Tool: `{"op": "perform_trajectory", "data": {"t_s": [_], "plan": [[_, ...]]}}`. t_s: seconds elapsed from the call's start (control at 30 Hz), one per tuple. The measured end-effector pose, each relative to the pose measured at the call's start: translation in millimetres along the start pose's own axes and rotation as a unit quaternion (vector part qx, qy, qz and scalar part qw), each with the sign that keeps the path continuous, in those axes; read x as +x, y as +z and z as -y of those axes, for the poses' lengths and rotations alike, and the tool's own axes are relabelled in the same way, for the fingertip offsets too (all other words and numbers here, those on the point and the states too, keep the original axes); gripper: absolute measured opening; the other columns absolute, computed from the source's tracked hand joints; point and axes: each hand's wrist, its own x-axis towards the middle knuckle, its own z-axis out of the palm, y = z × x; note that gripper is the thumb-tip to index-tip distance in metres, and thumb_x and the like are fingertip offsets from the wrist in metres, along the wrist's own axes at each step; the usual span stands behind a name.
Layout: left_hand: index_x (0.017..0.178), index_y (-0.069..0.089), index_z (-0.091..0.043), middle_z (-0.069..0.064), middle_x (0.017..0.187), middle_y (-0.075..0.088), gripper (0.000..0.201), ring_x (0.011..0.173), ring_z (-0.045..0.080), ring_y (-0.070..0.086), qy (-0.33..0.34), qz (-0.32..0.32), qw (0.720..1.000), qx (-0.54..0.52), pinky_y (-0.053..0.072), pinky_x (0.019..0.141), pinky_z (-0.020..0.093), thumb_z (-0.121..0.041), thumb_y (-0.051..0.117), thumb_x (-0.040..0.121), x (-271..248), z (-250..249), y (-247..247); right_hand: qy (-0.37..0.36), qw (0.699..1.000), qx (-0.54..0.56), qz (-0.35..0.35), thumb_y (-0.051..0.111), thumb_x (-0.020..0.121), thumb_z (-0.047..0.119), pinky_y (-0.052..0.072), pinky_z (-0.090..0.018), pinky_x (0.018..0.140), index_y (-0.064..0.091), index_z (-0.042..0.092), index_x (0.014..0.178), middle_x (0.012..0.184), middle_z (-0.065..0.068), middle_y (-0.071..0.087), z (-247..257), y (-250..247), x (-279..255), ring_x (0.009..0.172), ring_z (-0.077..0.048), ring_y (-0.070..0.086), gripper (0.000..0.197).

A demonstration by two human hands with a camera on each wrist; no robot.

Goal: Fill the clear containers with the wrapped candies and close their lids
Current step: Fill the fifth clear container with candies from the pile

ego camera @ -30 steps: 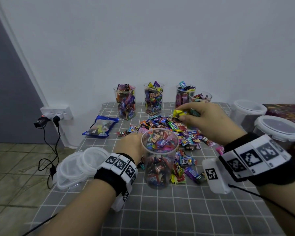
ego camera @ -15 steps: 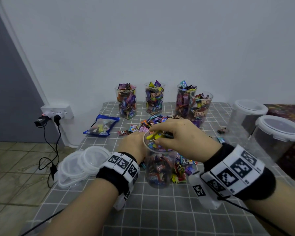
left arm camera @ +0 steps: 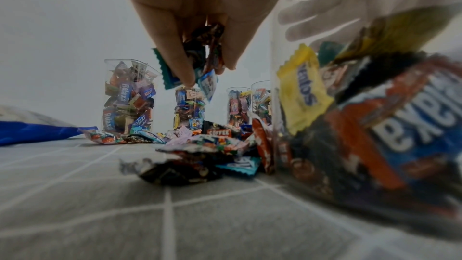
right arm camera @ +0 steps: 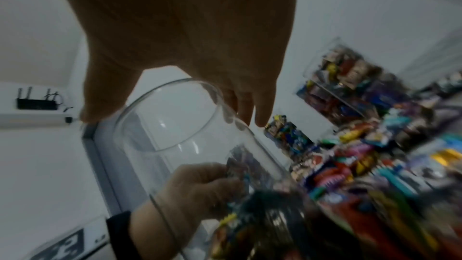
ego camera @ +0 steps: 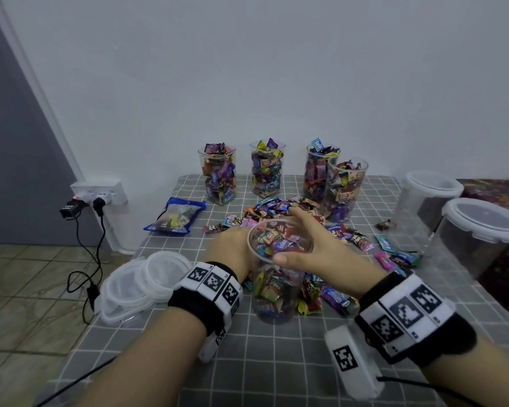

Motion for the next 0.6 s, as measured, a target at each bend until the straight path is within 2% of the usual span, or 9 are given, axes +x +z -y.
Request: {"op": "perform_trajectory", "data": {"t_s": [0.07, 0.2, 0.3, 0.4, 0.47, 0.57, 0.6], "plan": [[0.108, 0.06, -0.019, 0.004, 0.105, 0.063, 0.026, 0.099, 0.024, 0.058, 0.006, -0.016, 1.0, 0.007, 0.038, 0.074, 0.028, -0.037, 0.05, 0.092, -1.0, -0.4, 1.0, -0.003, 0.999, 0.036, 0.002, 0.077, 0.049, 0.056, 0.041, -0.032, 0.105, 0.017, 0.024, 0.15, 0.143, 0.009, 0.04, -7.5, 1.6, 0.6, 0.128, -0.005, 0.044, 0.122], [0.106, 0.062, -0.018, 0.004, 0.105, 0.064, 0.024, 0.099, 0.023, 0.059, 0.013, -0.023, 1.0, 0.007, 0.037, 0.073, 0.026, -0.035, 0.052, 0.091, -2.6, -2.3, -1.4, -0.01, 0.999, 0.049, -0.014, 0.077, 0.046, 0.056, 0.043, -0.03, 0.103, 0.027, 0.025, 0.142, 0.135, 0.011, 0.046, -10.9, 3.7, 0.9, 0.125, -0.004, 0.046, 0.113], [0.109, 0.062, -0.019, 0.002, 0.11, 0.064, 0.025, 0.102, 0.021, 0.058, 0.022, -0.034, 0.999, 0.009, 0.042, 0.081, 0.029, -0.033, 0.053, 0.09, -2.2, 2.0, -2.8, -0.009, 0.998, 0.06, -0.017, 0.08, 0.05, 0.049, 0.043, -0.027, 0.101, 0.03, 0.024, 0.139, 0.132, 0.011, 0.048, -11.9, 5.1, 1.3, 0.124, -0.006, 0.047, 0.105], [0.115, 0.063, -0.021, 0.003, 0.111, 0.065, 0.026, 0.102, 0.021, 0.059, 0.012, -0.067, 0.997, -0.03, 0.043, 0.083, 0.03, -0.028, 0.051, 0.093, -7.4, 5.5, -8.5, -0.006, 0.998, 0.062, -0.021, 0.079, 0.058, 0.04, 0.043, -0.023, 0.097, 0.03, 0.025, 0.137, 0.13, 0.012, 0.048, -12.9, 6.1, 1.3, 0.123, -0.006, 0.047, 0.094], [0.118, 0.063, -0.019, 0.004, 0.11, 0.066, 0.028, 0.103, 0.023, 0.059, -0.003, -0.095, 0.993, -0.071, 0.044, 0.084, 0.032, -0.026, 0.049, 0.095, -12.4, 4.9, -17.5, -0.007, 0.998, 0.066, -0.021, 0.084, 0.059, 0.042, 0.042, -0.019, 0.093, 0.029, 0.023, 0.14, 0.13, 0.011, 0.047, -11.5, 6.1, -0.1, 0.122, -0.005, 0.047, 0.099], [0.117, 0.064, -0.016, 0.006, 0.106, 0.068, 0.027, 0.099, 0.023, 0.06, -0.005, -0.126, 0.986, -0.106, 0.045, 0.083, 0.033, -0.024, 0.049, 0.096, -17.5, 0.7, -36.7, -0.01, 0.997, 0.067, -0.021, 0.076, 0.057, 0.042, 0.04, -0.017, 0.091, 0.027, 0.019, 0.143, 0.132, 0.008, 0.046, -9.5, 5.8, -1.8, 0.122, -0.007, 0.046, 0.102], [0.119, 0.064, -0.016, 0.006, 0.107, 0.068, 0.028, 0.099, 0.022, 0.06, -0.004, -0.136, 0.984, -0.119, 0.044, 0.084, 0.032, -0.024, 0.05, 0.096, -18.9, -1.8, -45.1, -0.01, 0.997, 0.068, -0.021, 0.078, 0.058, 0.043, 0.04, -0.018, 0.091, 0.027, 0.019, 0.143, 0.133, 0.008, 0.046, -9.3, 5.9, -1.7, 0.123, -0.007, 0.046, 0.103]]}}
